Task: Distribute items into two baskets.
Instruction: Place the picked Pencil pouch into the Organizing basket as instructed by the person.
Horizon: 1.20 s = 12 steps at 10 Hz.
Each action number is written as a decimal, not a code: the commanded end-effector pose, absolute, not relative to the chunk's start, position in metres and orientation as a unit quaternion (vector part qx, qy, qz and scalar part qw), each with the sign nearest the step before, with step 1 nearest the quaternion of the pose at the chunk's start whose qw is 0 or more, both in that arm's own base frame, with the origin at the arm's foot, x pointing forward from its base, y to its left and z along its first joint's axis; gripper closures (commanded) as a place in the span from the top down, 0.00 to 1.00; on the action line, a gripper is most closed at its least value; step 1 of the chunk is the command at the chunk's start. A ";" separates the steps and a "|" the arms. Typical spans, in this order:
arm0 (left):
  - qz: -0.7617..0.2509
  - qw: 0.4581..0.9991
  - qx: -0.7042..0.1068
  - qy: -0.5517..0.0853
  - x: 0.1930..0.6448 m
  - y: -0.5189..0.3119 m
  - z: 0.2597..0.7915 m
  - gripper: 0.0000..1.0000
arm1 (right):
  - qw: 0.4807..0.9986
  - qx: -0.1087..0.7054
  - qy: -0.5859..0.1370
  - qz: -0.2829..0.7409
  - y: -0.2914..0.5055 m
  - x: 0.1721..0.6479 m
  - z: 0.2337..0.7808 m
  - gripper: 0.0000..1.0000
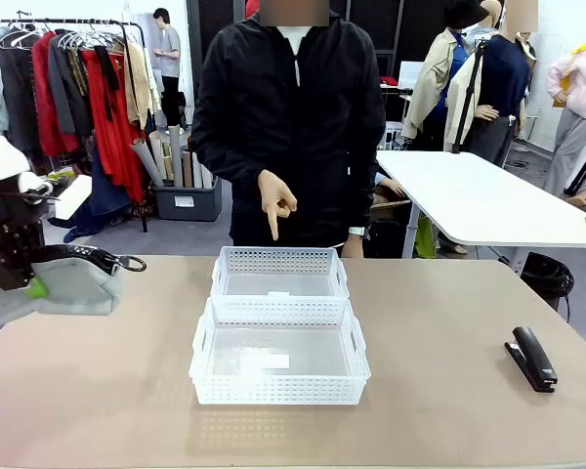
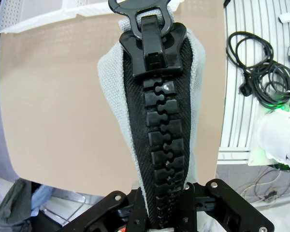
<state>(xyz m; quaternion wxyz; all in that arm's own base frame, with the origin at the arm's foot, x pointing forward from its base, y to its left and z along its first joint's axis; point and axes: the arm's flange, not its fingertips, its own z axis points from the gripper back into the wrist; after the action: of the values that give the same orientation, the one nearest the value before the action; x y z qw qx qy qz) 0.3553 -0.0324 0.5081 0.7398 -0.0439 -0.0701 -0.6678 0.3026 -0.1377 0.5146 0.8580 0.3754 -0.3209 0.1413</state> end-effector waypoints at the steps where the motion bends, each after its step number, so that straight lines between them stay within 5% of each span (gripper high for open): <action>1: -0.673 0.732 -0.064 -0.080 0.387 -0.037 0.513 0.00 | 0.852 0.381 -0.328 0.145 -0.137 0.303 0.517 1.00; 4: -0.685 0.715 -0.088 -0.107 0.430 -0.056 0.523 0.00 | 0.852 0.381 -0.328 0.145 -0.137 0.303 0.517 1.00; 12: -0.714 0.690 -0.115 -0.046 0.539 -0.154 0.516 0.00 | 0.852 0.381 -0.328 0.145 -0.137 0.303 0.517 1.00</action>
<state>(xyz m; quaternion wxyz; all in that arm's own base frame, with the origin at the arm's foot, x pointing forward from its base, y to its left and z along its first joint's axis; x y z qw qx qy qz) 0.5279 -0.1503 0.5058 0.6859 -0.1080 -0.0504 -0.7179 0.3025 -0.1378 0.5146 0.8581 0.3753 -0.3208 0.1412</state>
